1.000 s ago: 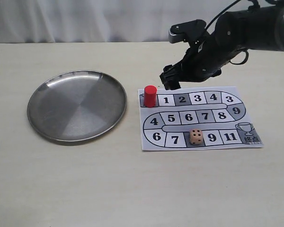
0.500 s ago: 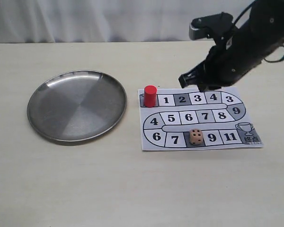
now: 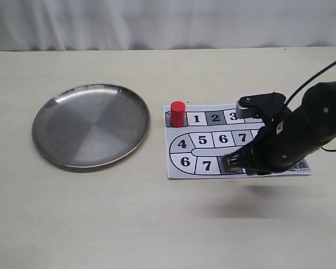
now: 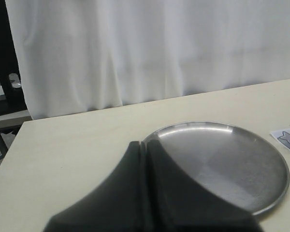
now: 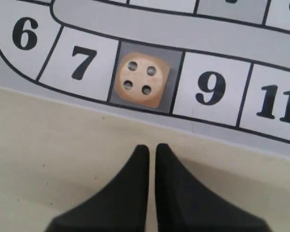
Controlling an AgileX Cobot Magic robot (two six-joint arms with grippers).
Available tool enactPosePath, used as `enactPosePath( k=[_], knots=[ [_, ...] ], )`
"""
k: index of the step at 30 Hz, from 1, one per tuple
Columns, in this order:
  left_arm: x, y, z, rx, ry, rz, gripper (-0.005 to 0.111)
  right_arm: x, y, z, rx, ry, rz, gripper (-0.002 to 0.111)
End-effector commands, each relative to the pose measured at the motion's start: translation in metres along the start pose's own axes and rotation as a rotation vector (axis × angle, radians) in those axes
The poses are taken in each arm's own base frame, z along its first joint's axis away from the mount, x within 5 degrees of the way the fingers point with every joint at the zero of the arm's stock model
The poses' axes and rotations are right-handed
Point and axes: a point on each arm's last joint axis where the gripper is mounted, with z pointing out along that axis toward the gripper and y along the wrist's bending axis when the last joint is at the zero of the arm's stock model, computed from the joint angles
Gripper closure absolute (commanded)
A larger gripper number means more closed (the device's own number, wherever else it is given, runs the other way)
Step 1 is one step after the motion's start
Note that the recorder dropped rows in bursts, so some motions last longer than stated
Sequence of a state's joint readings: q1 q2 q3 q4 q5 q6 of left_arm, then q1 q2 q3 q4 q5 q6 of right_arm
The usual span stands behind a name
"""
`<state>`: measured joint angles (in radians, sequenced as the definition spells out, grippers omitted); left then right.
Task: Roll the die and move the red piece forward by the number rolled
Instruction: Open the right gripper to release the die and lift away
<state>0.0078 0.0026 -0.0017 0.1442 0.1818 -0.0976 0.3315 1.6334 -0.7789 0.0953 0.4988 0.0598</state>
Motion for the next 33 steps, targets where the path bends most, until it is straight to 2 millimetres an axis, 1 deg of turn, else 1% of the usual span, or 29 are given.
enactPosePath(
  k=[1, 5, 20, 27, 33],
  knots=[
    [0.0, -0.001, 0.0, 0.009, -0.009, -0.001, 0.107, 0.0, -0.002, 0.012, 0.005, 0.006, 0.007, 0.104],
    [0.0, -0.001, 0.0, 0.009, -0.009, -0.001, 0.107, 0.002, -0.002, 0.021, 0.009, 0.035, 0.008, 0.104],
    [0.0, -0.001, 0.0, 0.009, -0.009, -0.001, 0.107, 0.001, -0.002, 0.021, 0.007, 0.027, 0.005, 0.104],
    [0.0, -0.001, 0.0, 0.009, -0.009, -0.001, 0.107, 0.001, 0.0, 0.022, -0.023, 0.025, -0.006, 0.104],
    [0.0, -0.001, 0.0, 0.009, -0.009, -0.001, 0.107, 0.005, -0.001, 0.033, -0.016, 0.069, -0.022, 0.104]
  ],
)
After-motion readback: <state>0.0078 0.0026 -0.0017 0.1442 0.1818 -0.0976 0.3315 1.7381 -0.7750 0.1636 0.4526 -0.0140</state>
